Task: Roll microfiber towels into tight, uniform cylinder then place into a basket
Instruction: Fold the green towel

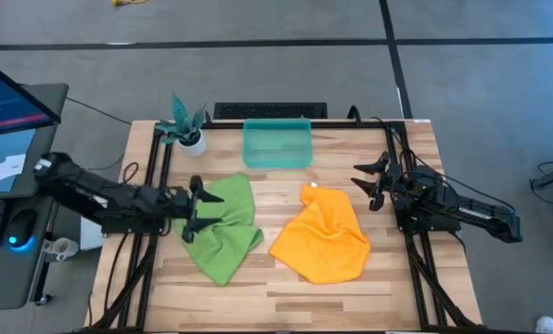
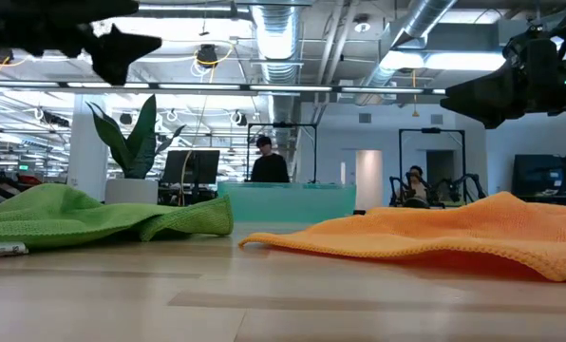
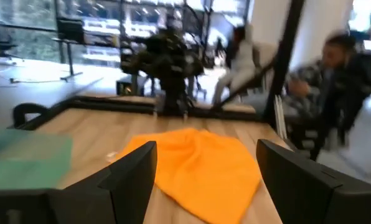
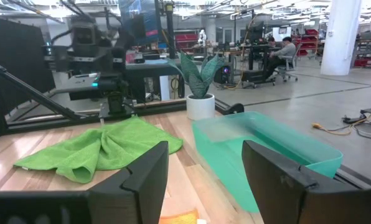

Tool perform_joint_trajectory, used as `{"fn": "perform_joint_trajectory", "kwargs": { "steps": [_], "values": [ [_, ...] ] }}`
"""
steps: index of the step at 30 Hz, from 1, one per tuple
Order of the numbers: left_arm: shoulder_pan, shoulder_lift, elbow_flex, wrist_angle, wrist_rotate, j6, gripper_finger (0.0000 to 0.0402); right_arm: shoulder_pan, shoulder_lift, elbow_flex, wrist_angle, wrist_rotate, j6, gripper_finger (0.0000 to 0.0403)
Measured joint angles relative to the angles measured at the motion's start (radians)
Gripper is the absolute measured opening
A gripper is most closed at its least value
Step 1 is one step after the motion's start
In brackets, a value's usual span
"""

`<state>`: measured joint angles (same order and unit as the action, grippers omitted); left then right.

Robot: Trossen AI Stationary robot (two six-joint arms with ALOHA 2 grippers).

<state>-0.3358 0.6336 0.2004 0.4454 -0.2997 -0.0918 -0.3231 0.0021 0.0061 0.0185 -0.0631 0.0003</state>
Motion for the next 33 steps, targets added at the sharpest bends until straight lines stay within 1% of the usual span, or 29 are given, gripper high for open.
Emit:
{"fn": "perform_joint_trajectory", "kwargs": {
  "steps": [3, 5, 9, 11, 14, 18, 23, 28, 33],
  "values": [
    [-0.056, 0.127, 0.079, -0.01, -0.005, 0.039, 0.0267, 0.0, 0.0, 0.0, 0.0, 0.0, 0.0, 0.0226],
    [-0.095, 0.21, 0.132, -0.036, -0.028, 0.059, 0.0267, 0.0, 0.0, 0.0, 0.0, 0.0, 0.0, 0.0226],
    [-0.177, 0.349, 0.25, -0.162, -0.133, 0.068, 0.0267, 0.0, 0.0, 0.0, 0.0, 0.0, 0.0, 0.0226],
    [-0.217, 0.413, 0.305, -0.245, -0.188, 0.042, 0.0267, 0.0, 0.0, 0.0, 0.0, 0.0, 0.0, 0.0226],
    [-0.275, 0.505, 0.379, -0.347, -0.246, -0.036, 0.0267, 0.0, 0.0, 0.0, 0.0, 0.0, 0.0, 0.0226],
    [-0.356, 0.62, 0.446, -0.437, -0.292, -0.179, 0.0267, 0.0, 0.0, 0.0, 0.0, 0.0, 0.0, 0.0226],
    [-0.446, 0.755, 0.499, -0.477, -0.366, -0.332, 0.0263, 0.0, 0.0, 0.0, 0.0, 0.0, 0.0, 0.0226],
    [-0.493, 0.872, 0.567, -0.529, -0.377, -0.502, 0.0247, 0.0, 0.0, 0.0, 0.0, 0.0, 0.0, 0.0226],
    [-0.519, 0.975, 0.644, -0.618, -0.361, -0.579, 0.0232, 0.0, 0.0, 0.0, 0.0, 0.0, 0.0, 0.0226]
  ]
}}
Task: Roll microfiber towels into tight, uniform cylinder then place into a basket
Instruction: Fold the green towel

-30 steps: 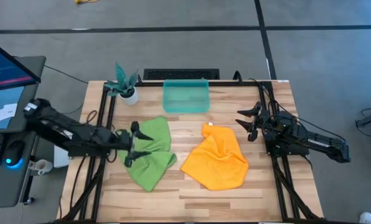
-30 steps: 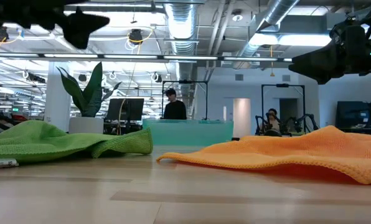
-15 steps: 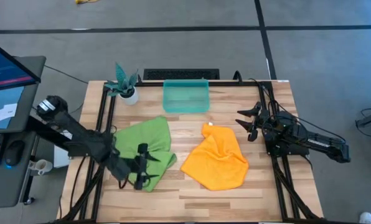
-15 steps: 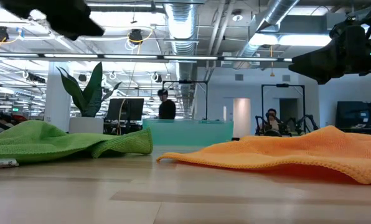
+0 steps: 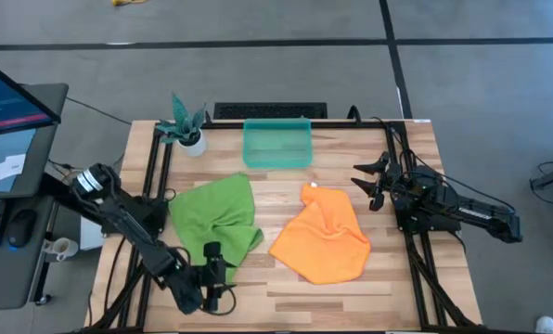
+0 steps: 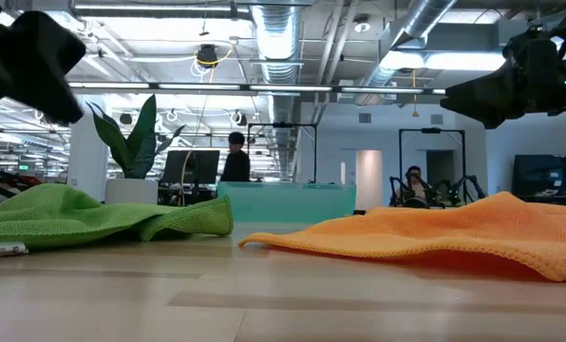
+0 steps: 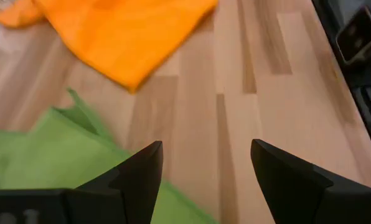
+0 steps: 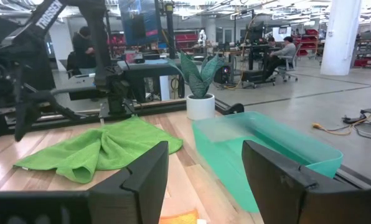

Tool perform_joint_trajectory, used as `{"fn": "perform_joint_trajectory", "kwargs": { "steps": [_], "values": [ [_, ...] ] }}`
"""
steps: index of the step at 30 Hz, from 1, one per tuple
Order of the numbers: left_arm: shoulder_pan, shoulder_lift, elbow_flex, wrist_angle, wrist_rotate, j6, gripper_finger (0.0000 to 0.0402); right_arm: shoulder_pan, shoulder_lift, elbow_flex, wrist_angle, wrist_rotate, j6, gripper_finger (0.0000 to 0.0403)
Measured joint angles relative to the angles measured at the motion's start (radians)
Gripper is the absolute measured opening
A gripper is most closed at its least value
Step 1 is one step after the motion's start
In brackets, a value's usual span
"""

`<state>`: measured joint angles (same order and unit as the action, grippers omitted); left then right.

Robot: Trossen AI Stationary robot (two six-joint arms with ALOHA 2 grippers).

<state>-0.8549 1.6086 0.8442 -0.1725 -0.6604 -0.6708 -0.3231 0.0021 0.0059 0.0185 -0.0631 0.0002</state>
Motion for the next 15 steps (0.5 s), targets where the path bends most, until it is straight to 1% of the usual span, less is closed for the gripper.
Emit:
{"fn": "perform_joint_trajectory", "kwargs": {
  "steps": [7, 11, 15],
  "values": [
    [-0.003, 0.083, 0.078, -0.104, 0.032, -0.074, 0.0224, 0.0, 0.0, 0.0, 0.0, 0.0, 0.0, 0.0226],
    [-0.003, 0.097, 0.084, -0.142, 0.069, -0.14, 0.0223, 0.0, 0.0, 0.0, 0.0, 0.0, 0.0, 0.0226],
    [-0.004, 0.096, 0.084, -0.186, 0.105, -0.241, 0.0223, 0.0, 0.0, 0.0, 0.0, 0.0, 0.0, 0.0226]
  ]
}}
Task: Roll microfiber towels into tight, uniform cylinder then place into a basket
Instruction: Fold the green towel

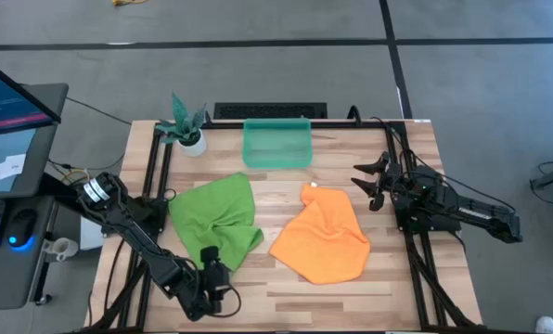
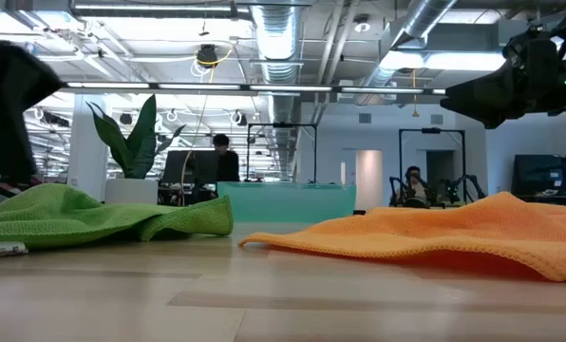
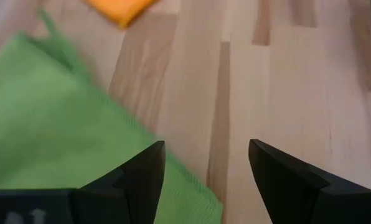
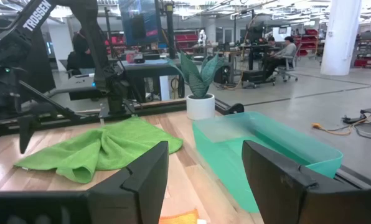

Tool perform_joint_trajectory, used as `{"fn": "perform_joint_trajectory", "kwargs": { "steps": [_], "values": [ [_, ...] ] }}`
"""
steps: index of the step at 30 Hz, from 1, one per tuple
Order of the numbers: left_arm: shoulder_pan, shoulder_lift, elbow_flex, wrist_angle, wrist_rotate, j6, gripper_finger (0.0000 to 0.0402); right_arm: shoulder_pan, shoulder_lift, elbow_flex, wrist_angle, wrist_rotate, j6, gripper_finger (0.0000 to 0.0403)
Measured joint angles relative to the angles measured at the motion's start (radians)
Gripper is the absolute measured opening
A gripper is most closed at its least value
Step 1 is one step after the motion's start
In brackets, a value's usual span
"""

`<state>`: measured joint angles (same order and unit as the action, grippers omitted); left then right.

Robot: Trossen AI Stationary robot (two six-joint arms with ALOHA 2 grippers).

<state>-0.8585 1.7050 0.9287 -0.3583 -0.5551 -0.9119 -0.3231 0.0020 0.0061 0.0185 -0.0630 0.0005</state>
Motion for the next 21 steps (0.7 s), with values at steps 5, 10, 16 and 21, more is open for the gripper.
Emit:
{"fn": "perform_joint_trajectory", "kwargs": {
  "steps": [5, 10, 16, 21],
  "values": [
    [-0.001, 0.0, 0.0, -0.066, 0.034, -0.122, 0.0223, 0.0, 0.0, 0.0, 0.0, 0.0, 0.0, 0.0226],
    [-0.005, 0.0, 0.0, -0.073, 0.036, -0.162, 0.0223, 0.0, 0.0, 0.0, 0.0, 0.0, 0.0, 0.0226],
    [-0.005, 0.073, 0.0, -0.069, 0.037, -0.159, 0.0223, 0.0, 0.0, 0.0, 0.0, 0.0, 0.0, 0.0226],
    [-0.005, 0.11, 0.002, -0.065, 0.028, -0.189, 0.0223, 0.0, 0.0, 0.0, 0.0, 0.0, 0.0, 0.0226]
  ]
}}
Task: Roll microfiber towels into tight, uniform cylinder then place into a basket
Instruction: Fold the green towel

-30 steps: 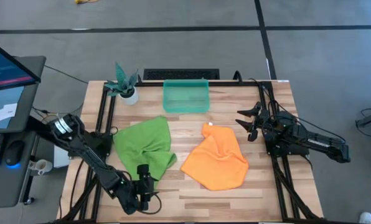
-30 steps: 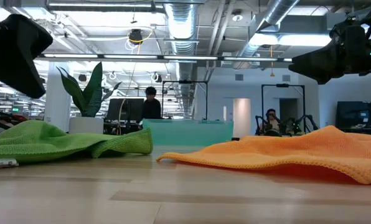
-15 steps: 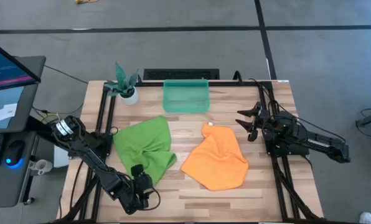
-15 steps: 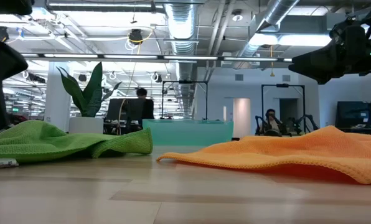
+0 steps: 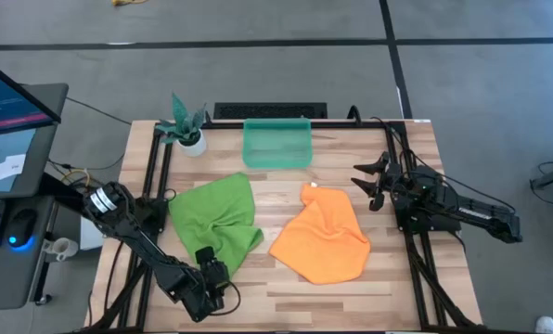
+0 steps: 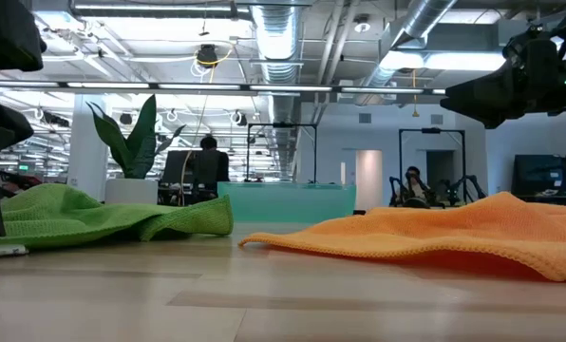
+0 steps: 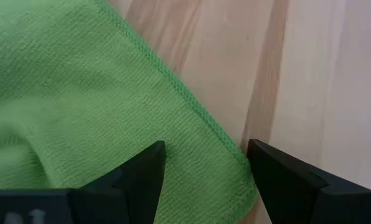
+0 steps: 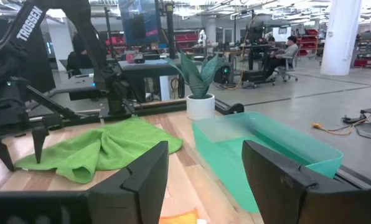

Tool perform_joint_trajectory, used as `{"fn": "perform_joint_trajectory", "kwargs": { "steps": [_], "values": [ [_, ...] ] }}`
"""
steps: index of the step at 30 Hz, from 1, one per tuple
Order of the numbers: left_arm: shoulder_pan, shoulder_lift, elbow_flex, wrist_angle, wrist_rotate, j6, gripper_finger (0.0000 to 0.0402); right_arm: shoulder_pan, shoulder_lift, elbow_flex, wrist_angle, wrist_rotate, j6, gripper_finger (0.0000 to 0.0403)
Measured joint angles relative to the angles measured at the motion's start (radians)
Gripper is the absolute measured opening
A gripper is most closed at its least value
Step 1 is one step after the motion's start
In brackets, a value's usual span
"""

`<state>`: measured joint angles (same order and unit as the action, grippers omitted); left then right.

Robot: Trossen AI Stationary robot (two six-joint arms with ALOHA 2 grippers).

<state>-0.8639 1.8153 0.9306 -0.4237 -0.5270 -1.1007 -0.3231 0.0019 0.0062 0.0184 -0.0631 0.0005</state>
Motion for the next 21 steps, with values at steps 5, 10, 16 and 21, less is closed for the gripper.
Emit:
{"fn": "perform_joint_trajectory", "kwargs": {
  "steps": [5, 10, 16, 21],
  "values": [
    [-0.001, 0.0, 0.0, -0.009, 0.01, -0.031, 0.022, 0.0, 0.0, 0.0, 0.0, 0.0, 0.0, 0.0226],
    [-0.002, -0.001, 0.001, -0.031, 0.034, -0.06, 0.0172, 0.0, 0.0, 0.0, 0.0, 0.0, 0.0, 0.0226],
    [-0.013, 0.002, 0.024, -0.037, 0.059, 0.021, 0.0064, 0.0, 0.0, 0.0, 0.0, 0.0, -0.024, 0.0226],
    [-0.022, 0.006, 0.135, -0.135, 0.079, 0.139, 0.0007, 0.001, 0.0, 0.0, 0.0, 0.0, -0.134, 0.0226]
  ]
}}
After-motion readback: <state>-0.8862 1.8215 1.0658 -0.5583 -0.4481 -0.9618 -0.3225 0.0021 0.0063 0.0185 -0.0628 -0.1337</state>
